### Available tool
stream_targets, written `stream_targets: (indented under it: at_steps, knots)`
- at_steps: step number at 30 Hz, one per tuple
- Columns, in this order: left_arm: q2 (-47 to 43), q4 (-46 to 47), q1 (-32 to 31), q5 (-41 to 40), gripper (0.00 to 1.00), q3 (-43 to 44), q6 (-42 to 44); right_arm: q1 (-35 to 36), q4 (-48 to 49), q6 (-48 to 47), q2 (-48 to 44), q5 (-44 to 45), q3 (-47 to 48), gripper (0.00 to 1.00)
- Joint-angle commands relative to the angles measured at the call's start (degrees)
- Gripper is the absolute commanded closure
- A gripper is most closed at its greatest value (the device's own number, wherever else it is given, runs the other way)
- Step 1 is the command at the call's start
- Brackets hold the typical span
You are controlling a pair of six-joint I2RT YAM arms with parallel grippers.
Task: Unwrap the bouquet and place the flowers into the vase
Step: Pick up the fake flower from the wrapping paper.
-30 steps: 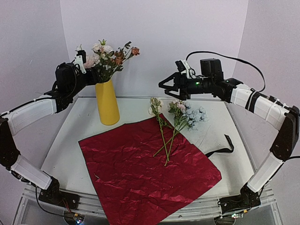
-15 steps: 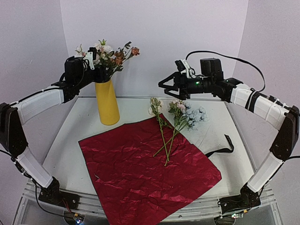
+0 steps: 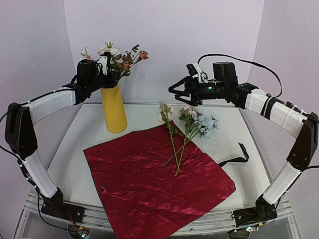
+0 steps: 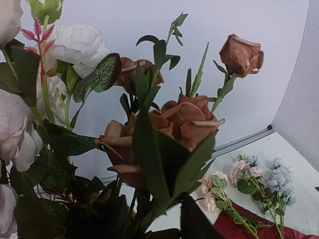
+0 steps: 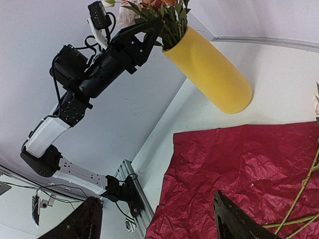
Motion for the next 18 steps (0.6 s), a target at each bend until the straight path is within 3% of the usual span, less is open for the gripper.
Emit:
stream_targets:
  at_steps: [1,5,18]
  knots:
    - [-0.2,0.2,0.1,-1.8,0.74,2.9,1.2,-0.3,2.5,-0.2,-1.7,0.0,1.2,0.23]
    - [-1.3,-0.1,0.1,-5.1,0.99,2.2,1.2,-0.3,2.5,0.0,-1.4,0.0,1.5,0.23]
    - [-4.9,-2.8,0.2,-12.7,1.00,-5.0,-3.1,-0.3,2.5,0.5,-1.9,-0.2,0.3,0.23]
